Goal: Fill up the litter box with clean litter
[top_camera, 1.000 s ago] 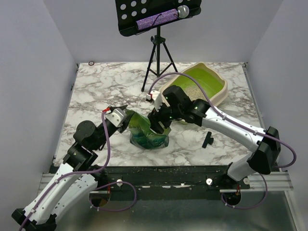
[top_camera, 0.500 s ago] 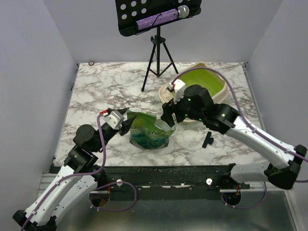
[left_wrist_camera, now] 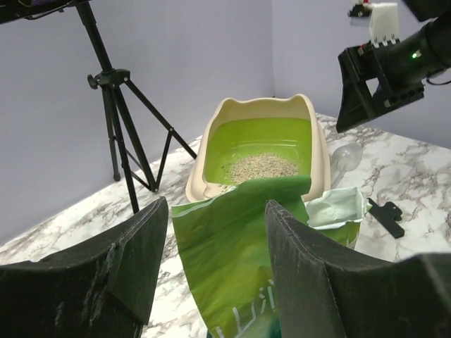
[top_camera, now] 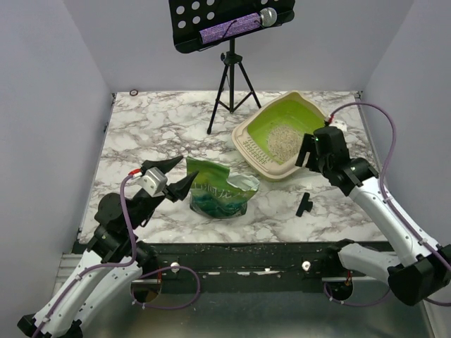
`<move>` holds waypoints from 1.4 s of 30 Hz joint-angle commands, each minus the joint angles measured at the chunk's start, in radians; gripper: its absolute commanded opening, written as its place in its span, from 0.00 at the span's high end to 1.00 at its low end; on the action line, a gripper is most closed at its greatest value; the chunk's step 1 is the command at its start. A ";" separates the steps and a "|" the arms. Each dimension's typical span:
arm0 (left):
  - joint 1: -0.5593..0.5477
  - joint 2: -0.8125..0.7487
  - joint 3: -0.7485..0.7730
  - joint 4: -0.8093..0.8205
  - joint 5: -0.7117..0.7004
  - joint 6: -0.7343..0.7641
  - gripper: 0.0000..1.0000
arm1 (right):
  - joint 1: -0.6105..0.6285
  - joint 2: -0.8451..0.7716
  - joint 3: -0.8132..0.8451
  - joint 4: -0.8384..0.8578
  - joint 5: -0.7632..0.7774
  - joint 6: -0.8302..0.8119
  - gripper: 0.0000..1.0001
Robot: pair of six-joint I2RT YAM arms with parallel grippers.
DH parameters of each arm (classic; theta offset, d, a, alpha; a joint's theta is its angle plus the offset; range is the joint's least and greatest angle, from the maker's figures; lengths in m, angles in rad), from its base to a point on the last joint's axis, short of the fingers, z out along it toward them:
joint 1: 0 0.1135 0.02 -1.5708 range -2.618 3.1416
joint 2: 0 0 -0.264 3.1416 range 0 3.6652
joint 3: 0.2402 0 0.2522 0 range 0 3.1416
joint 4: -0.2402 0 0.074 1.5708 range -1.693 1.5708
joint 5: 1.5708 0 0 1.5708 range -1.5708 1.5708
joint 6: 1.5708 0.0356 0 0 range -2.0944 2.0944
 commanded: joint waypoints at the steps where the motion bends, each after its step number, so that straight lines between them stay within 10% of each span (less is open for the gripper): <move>1: -0.013 -0.010 -0.008 0.016 -0.017 -0.025 0.34 | -0.162 -0.026 -0.107 0.022 0.066 0.173 0.15; 12: -0.050 -0.026 -0.017 0.010 -0.089 -0.008 0.31 | -0.399 0.138 -0.288 0.197 0.018 0.408 0.15; 42: -0.092 -0.024 -0.016 -0.018 -0.150 0.023 0.20 | -0.439 0.488 -0.254 0.378 -0.076 0.432 0.44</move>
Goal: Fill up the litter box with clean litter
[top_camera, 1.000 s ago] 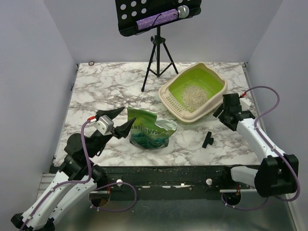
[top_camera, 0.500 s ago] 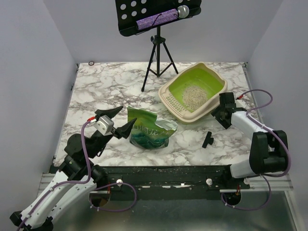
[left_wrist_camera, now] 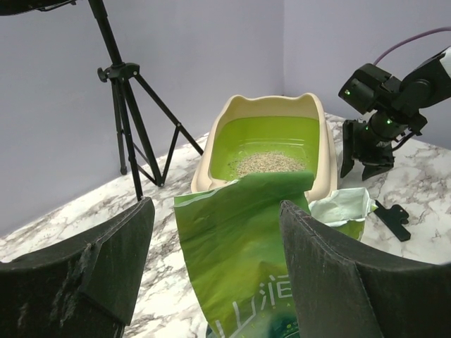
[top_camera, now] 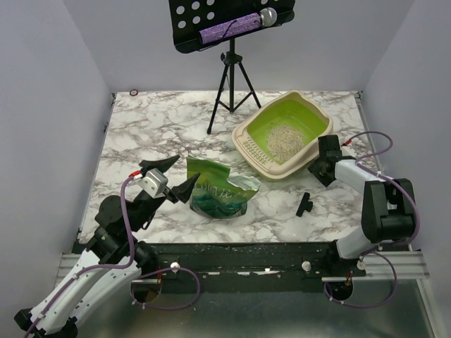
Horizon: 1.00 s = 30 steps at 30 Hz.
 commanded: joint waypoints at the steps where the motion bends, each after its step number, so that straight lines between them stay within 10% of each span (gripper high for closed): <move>1: -0.007 -0.003 -0.010 -0.002 -0.025 0.011 0.20 | -0.006 0.033 0.026 0.022 -0.028 -0.005 0.47; 9: -0.007 -0.006 -0.011 -0.002 -0.051 0.014 0.20 | -0.006 0.046 0.012 0.030 -0.059 -0.012 0.99; 30: -0.009 0.017 -0.005 0.003 -0.039 0.022 0.15 | 0.007 -0.690 -0.120 -0.059 0.087 -0.181 1.00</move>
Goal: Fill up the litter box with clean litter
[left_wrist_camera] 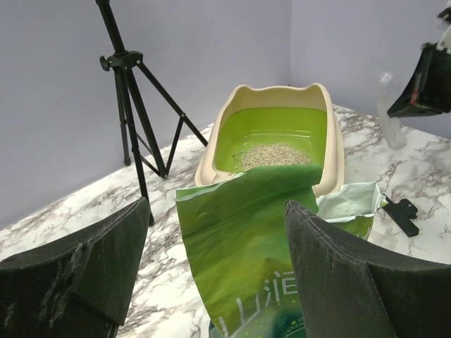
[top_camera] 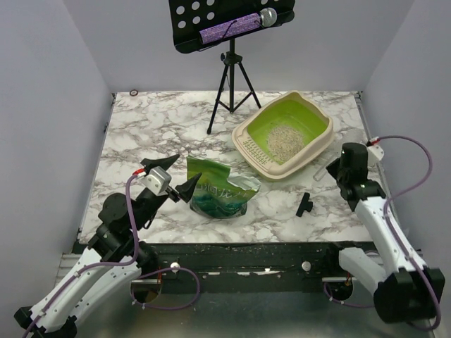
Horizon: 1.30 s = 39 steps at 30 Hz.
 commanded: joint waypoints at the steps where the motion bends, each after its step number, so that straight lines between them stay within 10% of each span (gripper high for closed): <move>1: -0.004 -0.013 -0.002 0.010 -0.018 0.019 0.14 | 0.013 -0.193 0.000 -0.021 0.011 -0.122 1.00; 17: -0.004 0.106 0.288 -0.229 0.270 0.110 0.12 | 0.201 -0.189 0.247 0.070 -1.105 -0.325 1.00; 39: -0.004 0.071 0.283 -0.269 0.617 0.243 0.05 | 0.478 -0.190 0.214 -0.076 -1.531 -0.314 1.00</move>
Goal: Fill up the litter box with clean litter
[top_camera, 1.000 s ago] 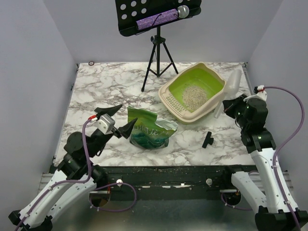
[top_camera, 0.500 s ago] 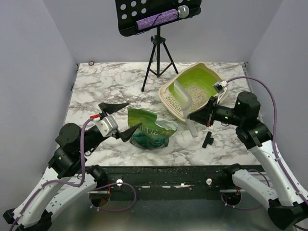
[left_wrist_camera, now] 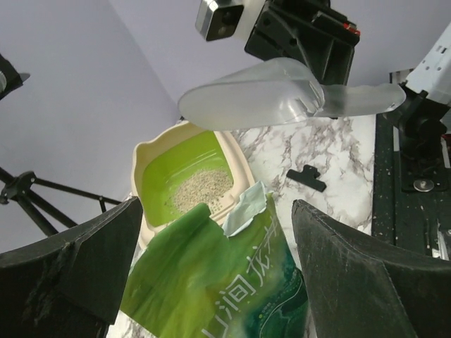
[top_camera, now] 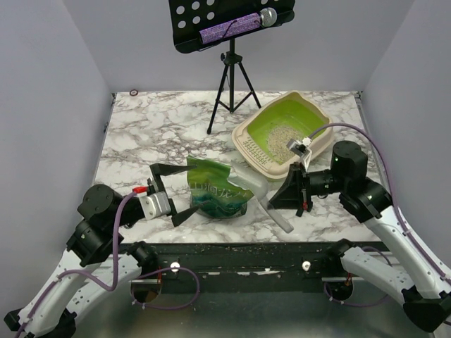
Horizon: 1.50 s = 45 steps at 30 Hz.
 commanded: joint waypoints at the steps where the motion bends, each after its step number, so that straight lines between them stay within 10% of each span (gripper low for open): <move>1: -0.001 -0.015 -0.009 0.003 0.098 0.016 0.05 | 0.030 -0.020 -0.035 -0.052 -0.092 -0.027 0.99; 28: -0.003 0.052 -0.081 0.139 0.263 -0.089 0.11 | 0.306 0.164 -0.029 0.138 -0.059 -0.016 1.00; 36: -0.003 0.054 -0.093 0.136 0.306 -0.093 0.41 | 0.326 0.174 -0.031 0.176 -0.065 0.002 0.99; 45: -0.001 0.057 -0.090 0.145 0.357 -0.101 1.00 | 0.335 0.187 -0.017 0.182 -0.066 0.000 1.00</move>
